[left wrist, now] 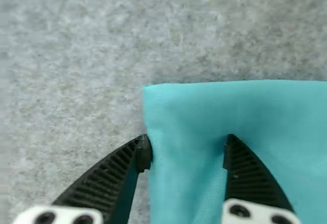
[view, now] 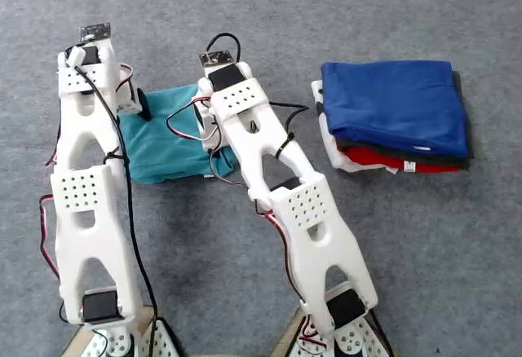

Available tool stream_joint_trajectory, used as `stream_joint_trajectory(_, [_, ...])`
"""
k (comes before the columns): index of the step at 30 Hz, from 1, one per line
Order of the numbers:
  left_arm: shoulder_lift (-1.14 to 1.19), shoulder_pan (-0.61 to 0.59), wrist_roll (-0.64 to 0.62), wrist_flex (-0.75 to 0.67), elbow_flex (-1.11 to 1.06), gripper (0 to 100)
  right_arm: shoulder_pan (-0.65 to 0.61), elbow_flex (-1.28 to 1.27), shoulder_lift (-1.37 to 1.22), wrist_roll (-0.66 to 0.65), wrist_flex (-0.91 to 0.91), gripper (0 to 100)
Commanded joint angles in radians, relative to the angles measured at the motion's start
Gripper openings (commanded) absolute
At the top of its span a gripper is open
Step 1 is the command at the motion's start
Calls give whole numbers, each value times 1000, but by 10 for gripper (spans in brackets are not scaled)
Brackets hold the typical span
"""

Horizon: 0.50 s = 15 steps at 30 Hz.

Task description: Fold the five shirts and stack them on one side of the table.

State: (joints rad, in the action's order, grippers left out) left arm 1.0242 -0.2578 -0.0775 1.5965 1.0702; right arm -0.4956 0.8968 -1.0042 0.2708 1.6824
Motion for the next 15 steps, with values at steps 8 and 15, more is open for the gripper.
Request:
stream_joint_trajectory(8, [-20, -47, 60, 103, 306, 311, 23, -179, -2, -14, -60, 15])
stream_joint_trajectory(15, [61, -44, 63, 46, 311, 308, 25, -211, 1, -14, -114, 15])
